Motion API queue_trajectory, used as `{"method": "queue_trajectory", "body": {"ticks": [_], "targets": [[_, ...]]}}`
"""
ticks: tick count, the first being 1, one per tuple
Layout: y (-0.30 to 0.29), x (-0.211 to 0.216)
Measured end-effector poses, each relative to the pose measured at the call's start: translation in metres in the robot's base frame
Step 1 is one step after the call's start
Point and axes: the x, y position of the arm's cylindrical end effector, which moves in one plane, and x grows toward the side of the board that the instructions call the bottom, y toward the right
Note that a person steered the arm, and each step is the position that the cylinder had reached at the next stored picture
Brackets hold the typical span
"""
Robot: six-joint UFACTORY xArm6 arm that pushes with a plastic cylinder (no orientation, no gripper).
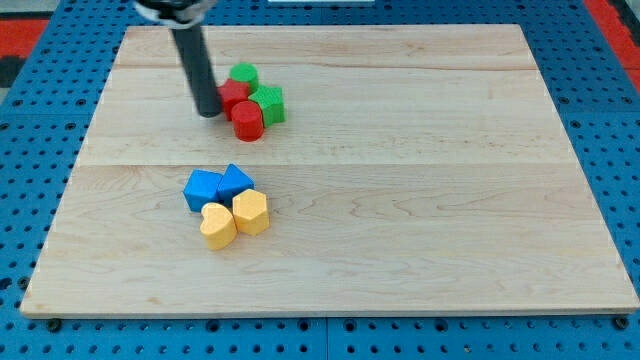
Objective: Separate the green circle from the group of objects
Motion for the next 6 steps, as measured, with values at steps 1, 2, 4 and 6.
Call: {"method": "queue_trajectory", "body": {"ticks": [1, 2, 4, 6], "targets": [[0.036, 0.0], [0.024, -0.002], [-0.024, -0.026], [-0.028, -0.09]]}}
